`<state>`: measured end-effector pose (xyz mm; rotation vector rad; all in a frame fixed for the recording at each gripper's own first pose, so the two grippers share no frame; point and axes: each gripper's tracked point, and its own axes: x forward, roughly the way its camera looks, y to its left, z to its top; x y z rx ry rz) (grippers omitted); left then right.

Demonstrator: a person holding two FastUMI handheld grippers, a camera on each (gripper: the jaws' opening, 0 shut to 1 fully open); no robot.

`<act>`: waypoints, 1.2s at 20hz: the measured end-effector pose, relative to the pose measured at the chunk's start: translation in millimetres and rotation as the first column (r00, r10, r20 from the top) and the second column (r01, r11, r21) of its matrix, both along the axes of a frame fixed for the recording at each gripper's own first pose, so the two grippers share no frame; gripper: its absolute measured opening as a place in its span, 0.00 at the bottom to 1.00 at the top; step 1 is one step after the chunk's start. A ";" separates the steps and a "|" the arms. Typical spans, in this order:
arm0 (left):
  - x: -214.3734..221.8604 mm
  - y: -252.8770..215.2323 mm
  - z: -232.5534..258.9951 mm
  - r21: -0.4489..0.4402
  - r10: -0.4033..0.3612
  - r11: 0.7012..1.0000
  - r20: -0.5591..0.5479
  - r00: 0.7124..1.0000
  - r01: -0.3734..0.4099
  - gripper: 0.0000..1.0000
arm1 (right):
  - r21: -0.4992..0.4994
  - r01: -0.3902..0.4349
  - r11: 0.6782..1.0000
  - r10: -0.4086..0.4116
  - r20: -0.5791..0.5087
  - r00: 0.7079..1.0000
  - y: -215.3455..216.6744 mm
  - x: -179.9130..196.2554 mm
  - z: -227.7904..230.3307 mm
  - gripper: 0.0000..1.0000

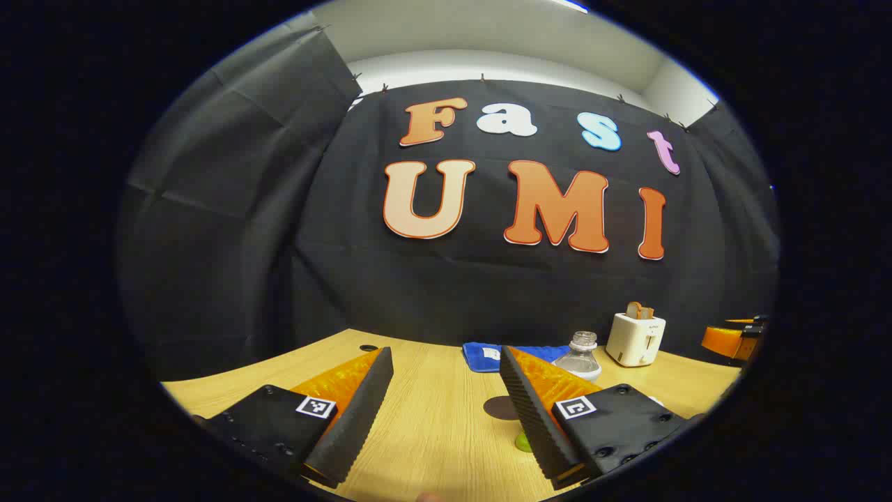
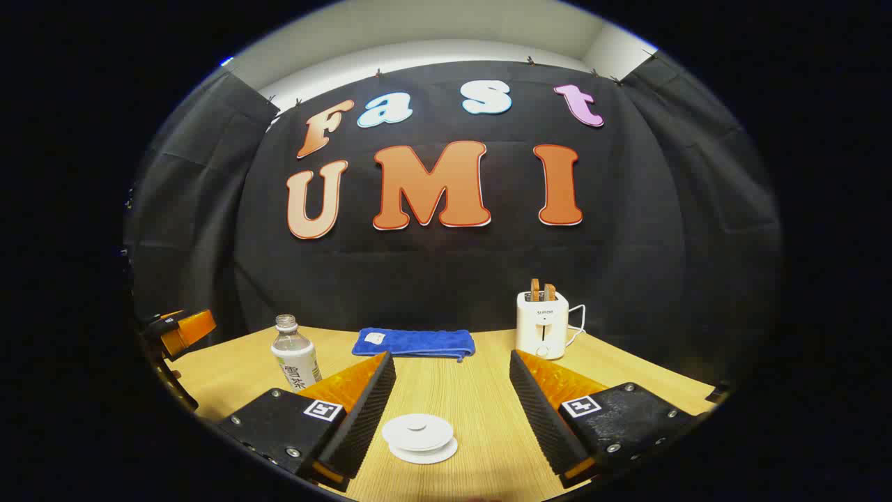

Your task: Open the teacup lid with one hand, grasp the water bottle and pour water into the teacup with the other hand; after pouring, place the water bottle on the coaster and then close the teacup lid.

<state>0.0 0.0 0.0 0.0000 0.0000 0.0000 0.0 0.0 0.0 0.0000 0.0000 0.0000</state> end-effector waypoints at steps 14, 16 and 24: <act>9.0 -21.8 -16.8 0.005 -0.058 0.998 -0.031 0.998 0.058 0.99 | -0.026 0.051 0.998 -0.051 0.001 0.999 -17.0 2.3 -1.0 0.98; 9.7 -20.7 -17.5 0.001 -0.055 0.999 -0.034 0.998 0.055 0.99 | -0.031 0.041 0.999 -0.041 -0.002 0.999 -12.4 3.2 -3.0 0.98; 9.8 -19.9 -20.9 0.053 -0.043 0.998 -0.032 0.999 0.044 0.99 | -0.059 0.021 0.998 -0.024 -0.052 0.998 -1.7 14.4 -24.3 0.98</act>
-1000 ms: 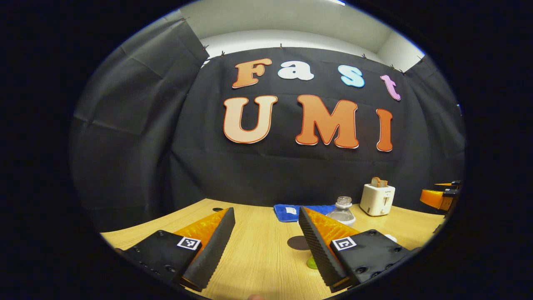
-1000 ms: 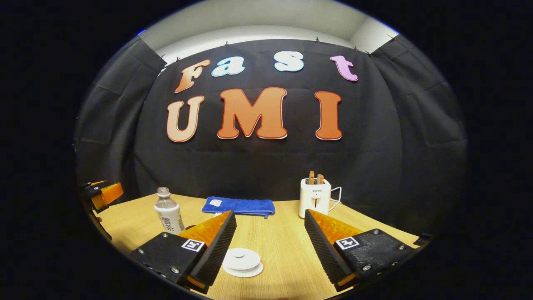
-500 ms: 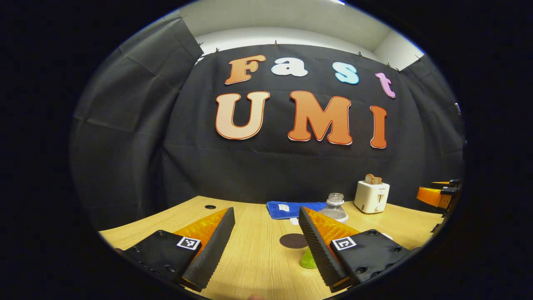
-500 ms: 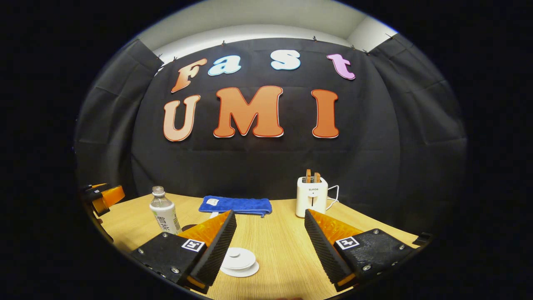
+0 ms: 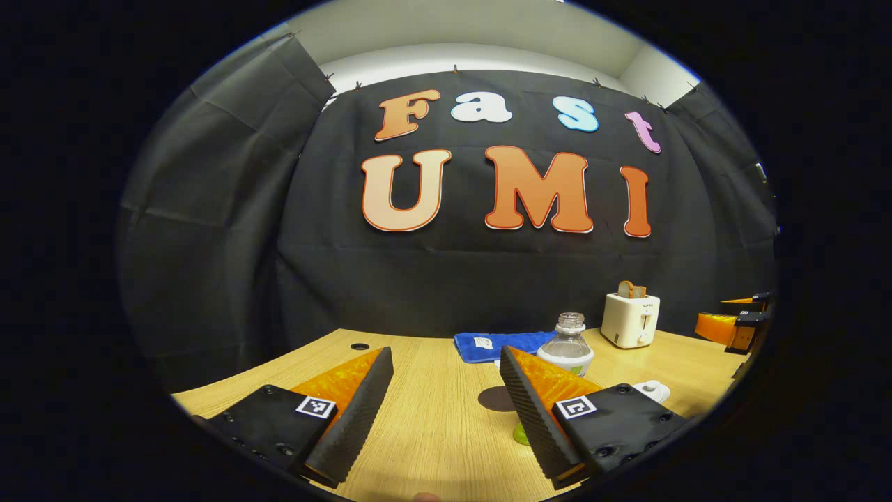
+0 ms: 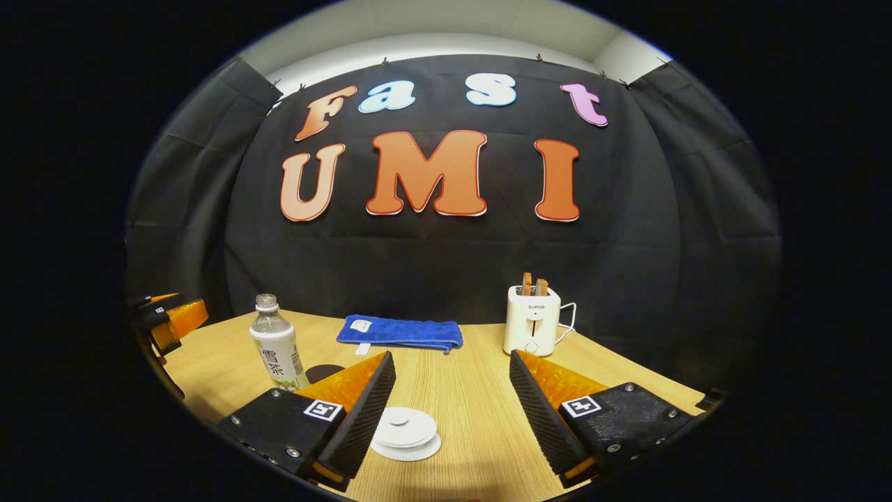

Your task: Open the teacup lid with one hand, grasp the water bottle and pour water into the teacup with the other hand; after pouring, place the water bottle on the coaster and then close the teacup lid.

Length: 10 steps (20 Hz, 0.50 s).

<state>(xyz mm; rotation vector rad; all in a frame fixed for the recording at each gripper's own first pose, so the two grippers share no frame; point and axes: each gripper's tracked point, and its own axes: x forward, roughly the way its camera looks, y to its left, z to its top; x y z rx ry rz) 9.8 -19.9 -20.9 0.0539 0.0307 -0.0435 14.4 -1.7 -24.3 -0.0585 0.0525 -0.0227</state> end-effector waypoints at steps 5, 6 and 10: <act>3.1 3.3 -1.6 0.010 0.007 1.000 0.000 1.000 -0.007 0.99 | -0.017 -0.048 0.999 0.047 -0.046 0.998 22.1 12.1 -19.6 0.98; 4.0 3.5 -3.6 0.014 0.008 1.000 -0.002 1.000 -0.008 0.99 | -0.022 -0.057 0.998 0.056 -0.057 0.997 27.1 15.1 -23.8 0.98; 6.9 7.5 -7.7 0.035 0.018 0.999 -0.007 1.000 -0.018 0.99 | -0.034 -0.092 0.995 0.087 -0.125 0.988 44.3 28.2 -47.9 0.99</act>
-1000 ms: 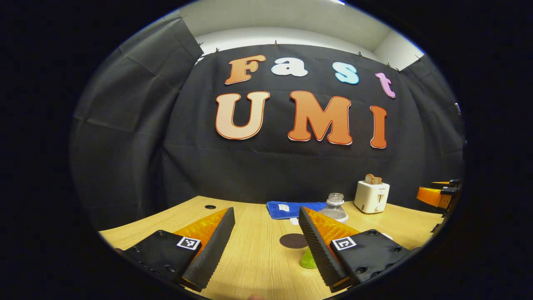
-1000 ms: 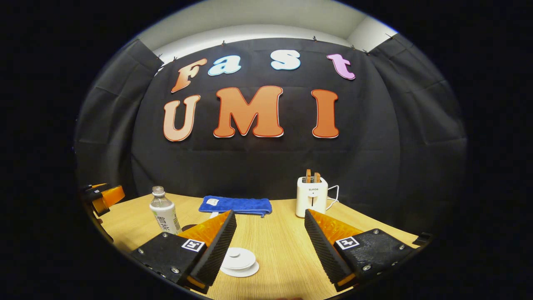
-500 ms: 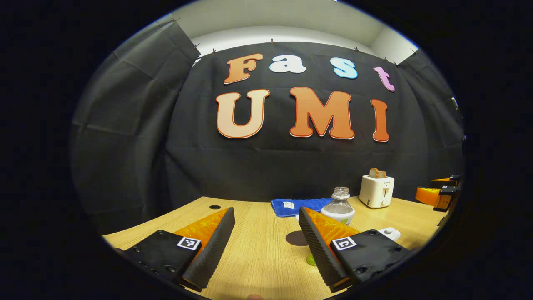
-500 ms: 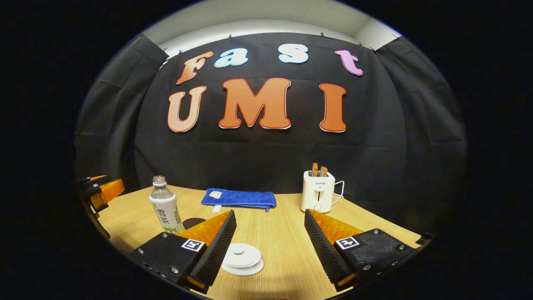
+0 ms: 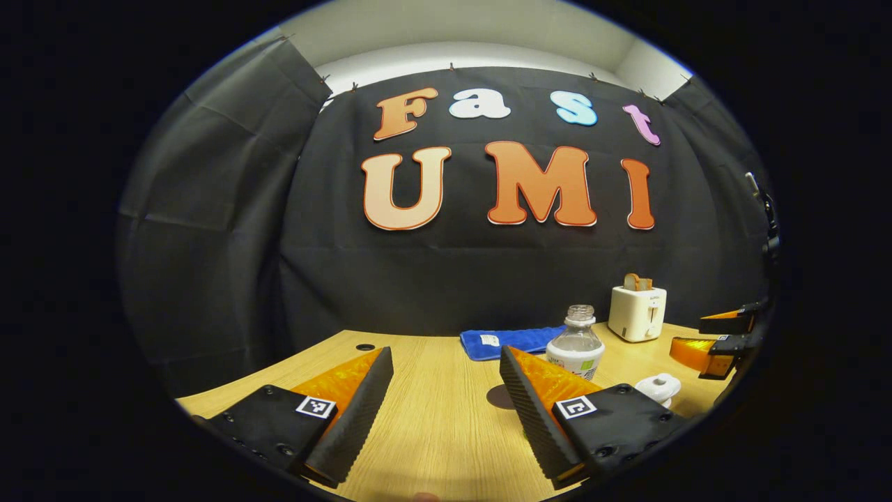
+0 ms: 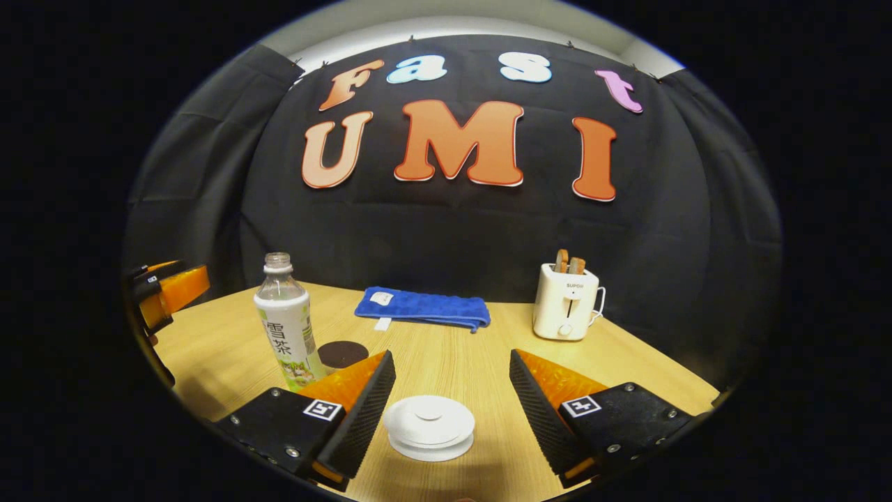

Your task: Open the teacup lid with one hand, grasp the water bottle and pour water into the teacup with the other hand; after pouring, place the water bottle on the coaster and then close the teacup lid.

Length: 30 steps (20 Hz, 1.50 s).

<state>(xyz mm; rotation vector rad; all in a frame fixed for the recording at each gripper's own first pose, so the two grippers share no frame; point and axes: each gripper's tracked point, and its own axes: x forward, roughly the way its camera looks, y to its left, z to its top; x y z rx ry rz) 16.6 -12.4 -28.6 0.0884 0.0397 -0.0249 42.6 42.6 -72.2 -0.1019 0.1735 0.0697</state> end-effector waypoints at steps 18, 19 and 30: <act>8.2 16.5 -23.1 -0.006 0.026 1.000 -0.058 0.998 -0.027 0.99 | -0.027 -0.017 0.999 0.010 -0.229 0.973 11.6 18.5 -57.1 0.69; 7.9 16.7 -23.7 -0.005 0.026 1.000 -0.058 0.998 -0.026 0.99 | -0.024 -0.020 1.000 0.013 -0.232 0.973 12.5 18.7 -57.9 0.68; 9.2 16.2 -27.1 0.002 0.036 0.999 -0.070 0.997 -0.036 0.99 | -0.007 -0.024 1.000 0.022 -0.242 0.970 13.0 21.2 -65.0 0.32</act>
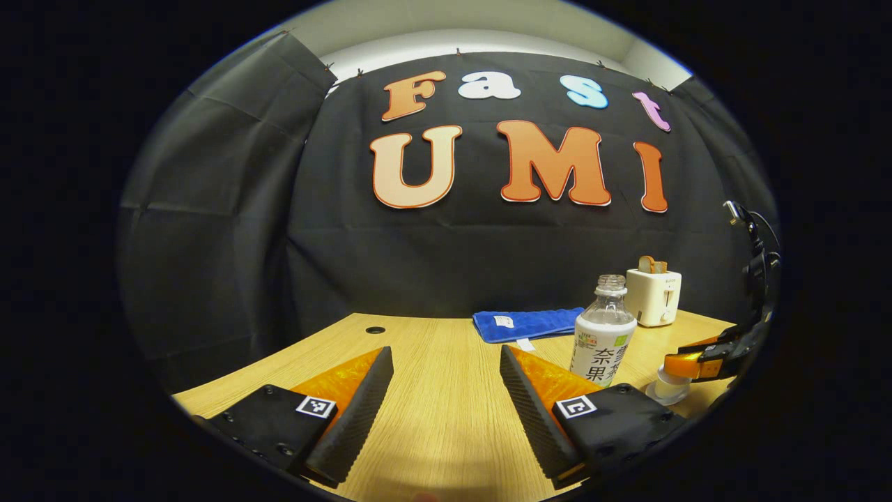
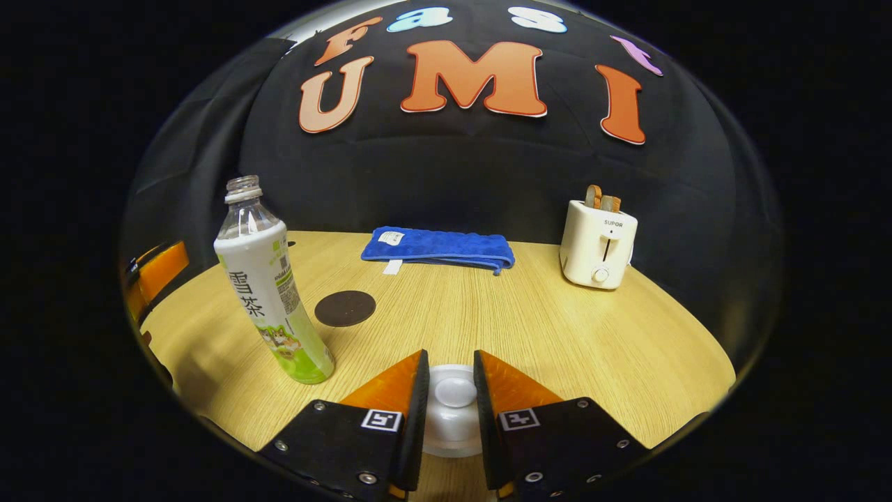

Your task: Open the teacup lid with one hand, grasp the water bottle and pour water into the teacup with the other hand; after pouring, place the water bottle on the coaster and then close the teacup lid.

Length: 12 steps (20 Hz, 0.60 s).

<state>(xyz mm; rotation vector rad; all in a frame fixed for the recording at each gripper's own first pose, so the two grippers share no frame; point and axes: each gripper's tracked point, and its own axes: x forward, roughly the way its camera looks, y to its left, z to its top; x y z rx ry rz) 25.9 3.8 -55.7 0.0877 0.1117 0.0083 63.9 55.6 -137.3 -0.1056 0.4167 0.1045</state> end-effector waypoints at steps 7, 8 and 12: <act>-0.1 -4.2 -1.4 -0.002 0.005 1.000 -0.004 1.000 -0.005 0.99 | 0.013 0.000 1.000 0.000 0.015 1.000 -3.4 -0.6 3.4 0.21; -0.4 -6.3 -2.1 -0.004 0.004 1.000 -0.007 1.000 -0.004 0.99 | 0.010 0.001 1.000 -0.001 0.023 1.000 -4.8 -0.1 5.9 0.18; -1.6 -15.9 0.1 -0.006 -0.012 1.000 -0.004 1.000 0.012 0.99 | 0.033 -0.008 0.999 0.006 0.057 0.998 -11.2 -3.3 25.1 0.18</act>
